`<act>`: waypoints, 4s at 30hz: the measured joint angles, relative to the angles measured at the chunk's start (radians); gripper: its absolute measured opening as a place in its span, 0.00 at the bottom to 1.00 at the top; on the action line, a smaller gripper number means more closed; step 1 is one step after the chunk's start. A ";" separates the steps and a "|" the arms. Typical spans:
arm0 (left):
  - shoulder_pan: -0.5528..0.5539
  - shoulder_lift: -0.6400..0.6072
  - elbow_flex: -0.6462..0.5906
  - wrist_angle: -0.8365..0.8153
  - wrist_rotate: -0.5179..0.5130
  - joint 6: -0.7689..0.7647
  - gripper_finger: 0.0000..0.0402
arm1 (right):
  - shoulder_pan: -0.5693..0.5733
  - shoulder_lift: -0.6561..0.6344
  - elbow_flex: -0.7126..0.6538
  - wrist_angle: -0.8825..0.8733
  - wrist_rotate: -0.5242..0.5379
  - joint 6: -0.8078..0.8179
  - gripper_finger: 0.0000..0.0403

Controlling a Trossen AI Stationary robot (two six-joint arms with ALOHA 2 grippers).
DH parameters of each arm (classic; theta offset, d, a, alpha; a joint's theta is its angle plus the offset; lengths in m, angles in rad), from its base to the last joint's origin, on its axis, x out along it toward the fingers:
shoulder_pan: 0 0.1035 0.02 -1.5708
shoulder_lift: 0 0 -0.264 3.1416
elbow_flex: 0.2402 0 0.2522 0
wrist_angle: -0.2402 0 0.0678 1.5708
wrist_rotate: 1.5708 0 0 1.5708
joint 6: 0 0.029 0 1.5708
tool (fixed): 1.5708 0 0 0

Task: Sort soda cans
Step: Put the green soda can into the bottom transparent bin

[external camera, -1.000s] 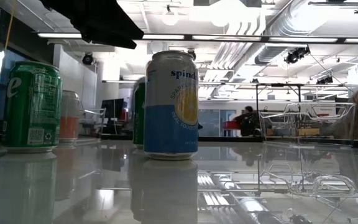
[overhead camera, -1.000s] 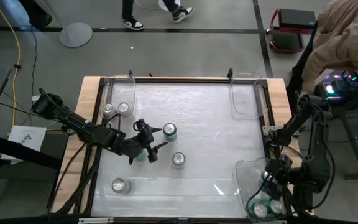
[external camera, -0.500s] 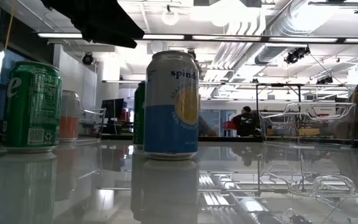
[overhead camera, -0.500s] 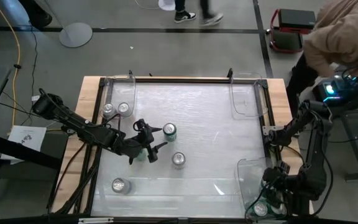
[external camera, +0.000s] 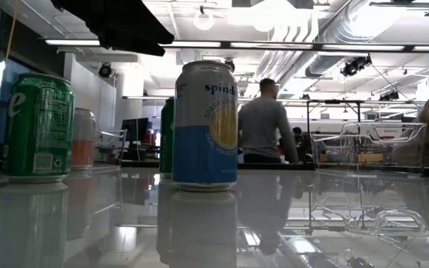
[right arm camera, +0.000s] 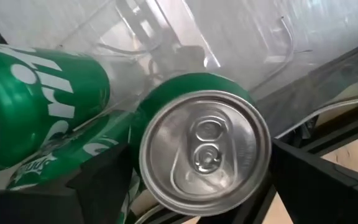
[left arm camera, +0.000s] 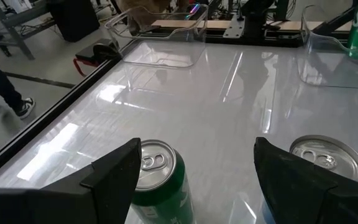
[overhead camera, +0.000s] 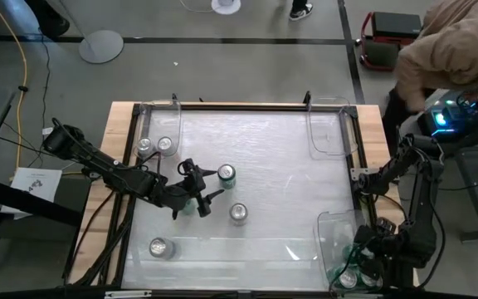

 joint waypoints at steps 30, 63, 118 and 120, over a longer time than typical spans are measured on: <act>0.000 0.000 0.000 -0.002 0.023 -0.001 0.71 | -0.674 -0.207 0.000 0.389 0.608 -1.037 0.87; -0.084 -0.113 0.001 -0.317 -0.103 -0.231 0.71 | -1.404 0.473 0.002 1.607 -0.193 -1.842 0.87; -0.059 -0.113 0.000 -0.315 -0.081 -0.231 0.71 | -1.414 0.485 0.000 1.575 -0.071 -1.865 0.72; -0.059 -0.113 0.000 -0.316 -0.079 -0.231 0.71 | -1.414 0.473 0.000 1.560 -0.071 -1.854 0.68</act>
